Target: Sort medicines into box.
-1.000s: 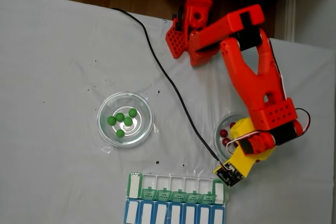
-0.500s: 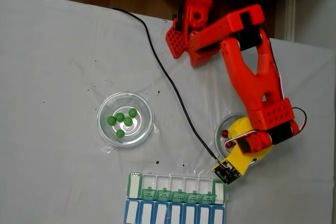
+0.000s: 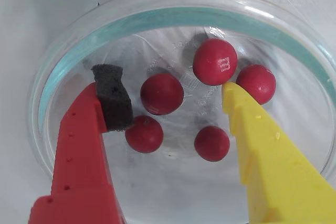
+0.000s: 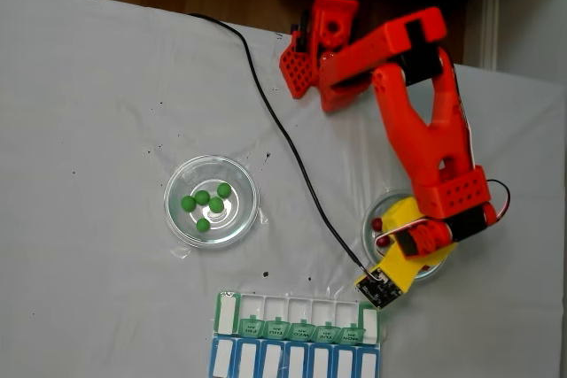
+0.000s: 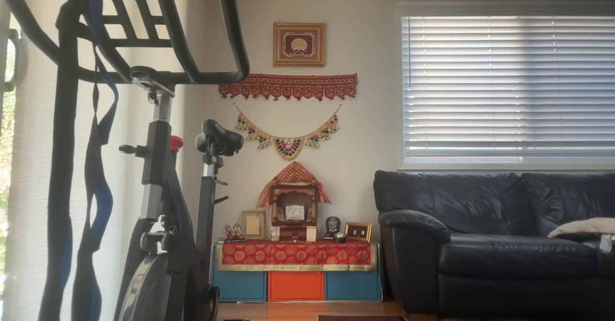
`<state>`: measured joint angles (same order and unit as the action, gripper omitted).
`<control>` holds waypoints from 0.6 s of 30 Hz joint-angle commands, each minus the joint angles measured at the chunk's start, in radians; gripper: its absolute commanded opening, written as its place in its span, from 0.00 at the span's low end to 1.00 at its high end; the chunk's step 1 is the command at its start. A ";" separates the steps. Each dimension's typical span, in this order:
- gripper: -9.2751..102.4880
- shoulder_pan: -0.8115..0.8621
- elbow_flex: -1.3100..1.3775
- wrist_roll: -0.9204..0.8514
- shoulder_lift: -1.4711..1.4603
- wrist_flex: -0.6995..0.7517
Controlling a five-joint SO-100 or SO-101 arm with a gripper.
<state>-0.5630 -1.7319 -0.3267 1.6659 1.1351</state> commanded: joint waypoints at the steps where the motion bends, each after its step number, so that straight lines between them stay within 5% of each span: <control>1: 0.36 -0.026 0.014 0.009 0.095 -0.044; 18: 0.33 -0.035 -0.023 0.021 0.106 -0.080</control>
<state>-0.5783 -1.7687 -0.3083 1.6659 1.0830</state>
